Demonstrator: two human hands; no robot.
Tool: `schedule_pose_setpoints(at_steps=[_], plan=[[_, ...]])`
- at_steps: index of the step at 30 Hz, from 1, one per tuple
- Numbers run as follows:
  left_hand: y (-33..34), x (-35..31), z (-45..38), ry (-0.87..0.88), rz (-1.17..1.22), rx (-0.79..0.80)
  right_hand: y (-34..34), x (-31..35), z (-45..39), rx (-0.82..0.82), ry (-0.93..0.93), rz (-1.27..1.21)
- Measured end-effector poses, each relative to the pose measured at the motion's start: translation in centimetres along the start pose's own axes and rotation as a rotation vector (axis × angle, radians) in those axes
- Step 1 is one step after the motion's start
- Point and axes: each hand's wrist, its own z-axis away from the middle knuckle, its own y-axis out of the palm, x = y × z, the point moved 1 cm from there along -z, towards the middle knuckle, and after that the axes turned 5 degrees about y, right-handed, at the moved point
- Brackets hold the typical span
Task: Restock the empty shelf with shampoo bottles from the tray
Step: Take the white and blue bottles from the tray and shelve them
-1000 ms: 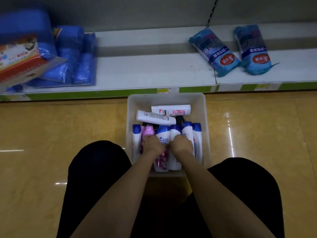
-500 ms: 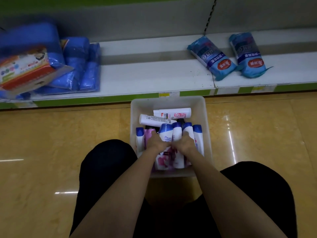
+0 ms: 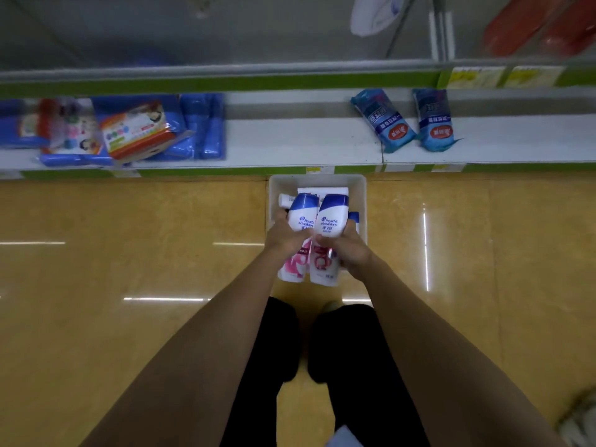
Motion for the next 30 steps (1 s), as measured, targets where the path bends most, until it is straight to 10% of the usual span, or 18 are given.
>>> schedule_pose_setpoints(at_steps=[30], plan=[[-19.8,-36.6,31.3,0.654,0.190,0.125,0.8,31.6,41.9,-0.222,-0.639,0.163]])
